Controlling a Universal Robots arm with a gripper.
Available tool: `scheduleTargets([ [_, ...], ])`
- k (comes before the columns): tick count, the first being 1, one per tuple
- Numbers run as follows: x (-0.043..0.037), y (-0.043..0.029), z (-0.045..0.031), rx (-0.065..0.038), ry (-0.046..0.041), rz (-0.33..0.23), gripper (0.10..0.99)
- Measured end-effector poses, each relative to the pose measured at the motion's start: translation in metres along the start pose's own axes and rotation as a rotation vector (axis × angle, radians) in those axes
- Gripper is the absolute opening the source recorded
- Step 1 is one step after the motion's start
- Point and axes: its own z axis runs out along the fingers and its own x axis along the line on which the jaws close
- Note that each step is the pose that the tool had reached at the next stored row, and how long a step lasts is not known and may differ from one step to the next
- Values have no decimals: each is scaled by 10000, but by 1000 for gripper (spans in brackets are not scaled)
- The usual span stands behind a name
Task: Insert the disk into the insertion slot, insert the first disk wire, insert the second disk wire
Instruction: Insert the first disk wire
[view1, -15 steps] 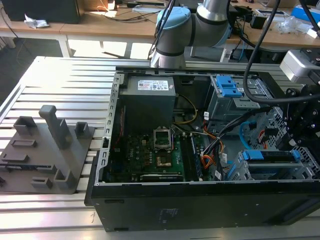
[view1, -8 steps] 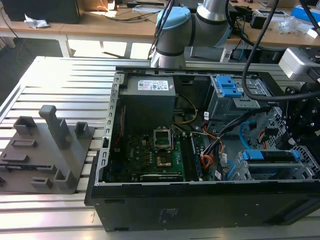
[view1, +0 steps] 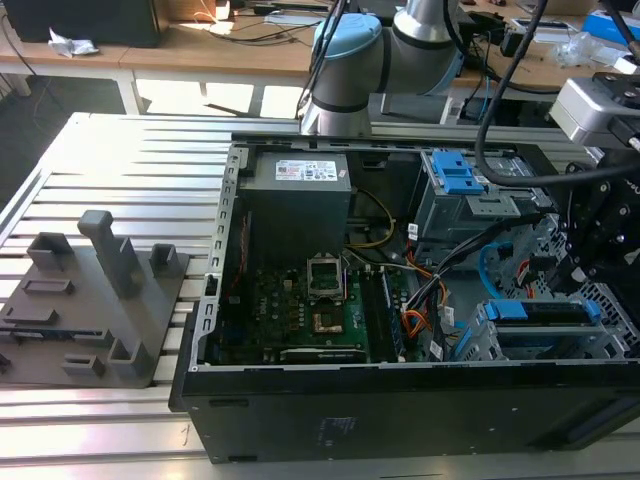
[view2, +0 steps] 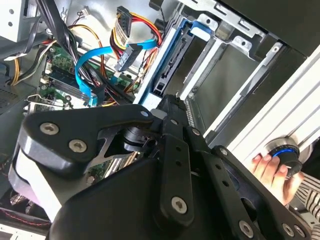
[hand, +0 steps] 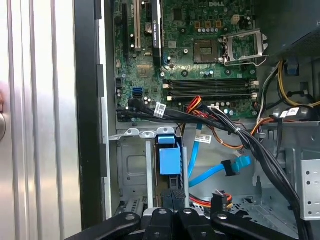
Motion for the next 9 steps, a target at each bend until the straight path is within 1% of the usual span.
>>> scheduleTargets([
  [2, -50, 6, -1, 0, 4, -1, 106],
  [3, -88, 10, -2, 0, 6, 1, 106],
  [5, -131, 13, -3, 0, 6, 3, 106],
  [6, -146, 14, -3, 0, 6, 3, 106],
  [9, -146, 14, -3, 0, 7, 1, 106],
])
